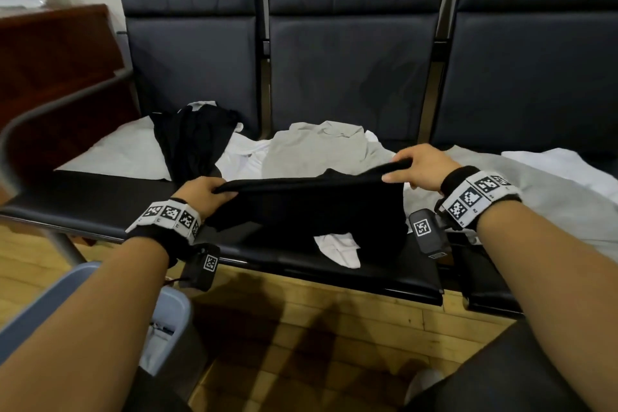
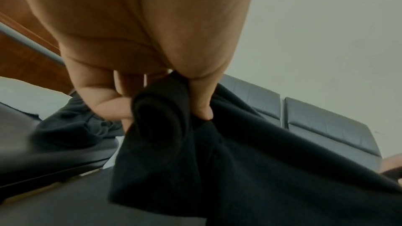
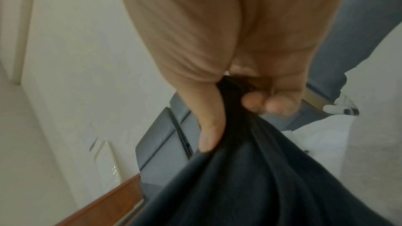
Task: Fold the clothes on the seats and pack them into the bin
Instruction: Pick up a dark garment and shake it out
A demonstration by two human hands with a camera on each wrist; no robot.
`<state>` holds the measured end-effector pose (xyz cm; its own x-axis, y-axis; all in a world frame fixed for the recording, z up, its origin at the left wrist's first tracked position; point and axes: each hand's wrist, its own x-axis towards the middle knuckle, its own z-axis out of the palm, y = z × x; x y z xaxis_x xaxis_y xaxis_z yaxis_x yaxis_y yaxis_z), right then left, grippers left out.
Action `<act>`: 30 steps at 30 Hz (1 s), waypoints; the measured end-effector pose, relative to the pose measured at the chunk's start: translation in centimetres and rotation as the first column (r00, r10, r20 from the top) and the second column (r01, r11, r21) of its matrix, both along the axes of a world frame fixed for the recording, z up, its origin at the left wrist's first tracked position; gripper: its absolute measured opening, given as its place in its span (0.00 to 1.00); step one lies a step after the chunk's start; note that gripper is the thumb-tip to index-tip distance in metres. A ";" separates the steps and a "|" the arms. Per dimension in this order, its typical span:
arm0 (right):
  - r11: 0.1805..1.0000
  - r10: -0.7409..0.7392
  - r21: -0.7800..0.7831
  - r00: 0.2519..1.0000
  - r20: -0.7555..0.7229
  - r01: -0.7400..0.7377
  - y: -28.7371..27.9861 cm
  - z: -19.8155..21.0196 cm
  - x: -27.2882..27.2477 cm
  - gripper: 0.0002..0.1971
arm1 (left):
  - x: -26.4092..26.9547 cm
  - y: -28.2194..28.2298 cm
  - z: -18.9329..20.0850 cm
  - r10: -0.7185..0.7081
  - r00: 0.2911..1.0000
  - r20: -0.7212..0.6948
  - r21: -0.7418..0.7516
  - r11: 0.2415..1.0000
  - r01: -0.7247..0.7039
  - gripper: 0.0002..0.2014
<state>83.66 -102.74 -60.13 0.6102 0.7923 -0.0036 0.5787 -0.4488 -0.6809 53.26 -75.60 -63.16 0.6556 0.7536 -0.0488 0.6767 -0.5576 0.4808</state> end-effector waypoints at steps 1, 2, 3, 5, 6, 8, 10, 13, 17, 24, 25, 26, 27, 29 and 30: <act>0.999 -0.012 -0.048 1.000 0.025 0.013 0.1 -0.1 -0.2 0.08 | 0.1 0.2 -0.2 0.016 0.999 -0.030 0.018 1.000 -0.016 0.09; 0.998 -0.051 -0.037 0.999 0.017 0.052 0.2 -0.3 -0.2 0.08 | 0.4 0.3 -0.2 0.032 0.998 -0.062 0.034 0.999 -0.030 0.10; 0.994 -0.105 0.012 0.994 -0.038 0.106 0.5 -0.4 0.0 0.09 | 0.6 0.4 -0.1 0.040 0.995 -0.091 0.052 0.998 -0.036 0.12; 0.961 -0.202 0.126 0.936 -0.288 0.246 1.0 -0.2 0.5 0.12 | 1.4 0.8 0.3 0.031 0.986 -0.161 0.073 0.997 -0.020 0.13; 0.933 -0.231 0.159 0.876 -0.424 0.323 1.5 0.0 0.7 0.14 | 1.9 1.2 0.6 0.013 0.977 -0.212 0.081 0.997 0.005 0.12; 0.875 -0.255 0.180 0.745 -0.617 0.449 2.4 0.7 1.4 0.20 | 2.9 1.9 1.6 -0.007 0.956 -0.293 0.093 0.995 0.036 0.12; 0.868 -0.246 0.181 0.717 -0.652 0.463 3.6 1.5 2.5 0.25 | 4.0 2.7 3.4 -0.027 0.950 -0.312 0.045 0.998 0.043 0.13; 0.856 -0.254 0.195 0.719 -0.647 0.478 5.8 3.4 4.9 0.23 | 6.3 3.7 6.8 0.004 0.997 -0.071 -0.267 0.963 -0.023 0.08; 0.789 -0.214 0.371 0.784 -0.583 0.491 8.9 9.3 7.5 0.11 | 11.0 5.1 13.3 0.254 0.887 0.385 -0.577 0.817 0.016 0.10; 0.668 -0.190 0.690 0.960 -0.206 0.280 9.3 19.8 10.0 0.09 | 14.6 6.1 24.5 -0.054 0.765 0.642 0.089 0.996 -0.005 0.21; 0.614 -0.162 0.733 0.955 -0.247 0.294 8.7 20.6 9.5 0.08 | 14.4 5.5 25.3 -0.069 0.718 0.693 0.096 0.995 0.003 0.22; 0.561 -0.126 0.767 0.948 -0.294 0.312 8.3 21.1 9.1 0.08 | 14.1 5.1 25.8 -0.087 0.682 0.726 0.114 0.993 0.005 0.22; 0.529 -0.093 0.785 0.942 -0.324 0.322 7.8 21.2 8.7 0.07 | 13.7 4.4 26.1 -0.085 0.663 0.744 0.120 0.993 -0.007 0.21; 0.546 -0.047 0.769 0.929 -0.366 0.331 6.9 20.3 7.8 0.06 | 12.9 3.5 25.6 -0.099 0.675 0.731 0.116 0.993 0.020 0.17; 0.577 -0.042 0.742 0.920 -0.390 0.342 6.5 19.2 7.5 0.05 | 12.4 3.2 24.8 -0.096 0.714 0.693 0.106 0.994 0.030 0.14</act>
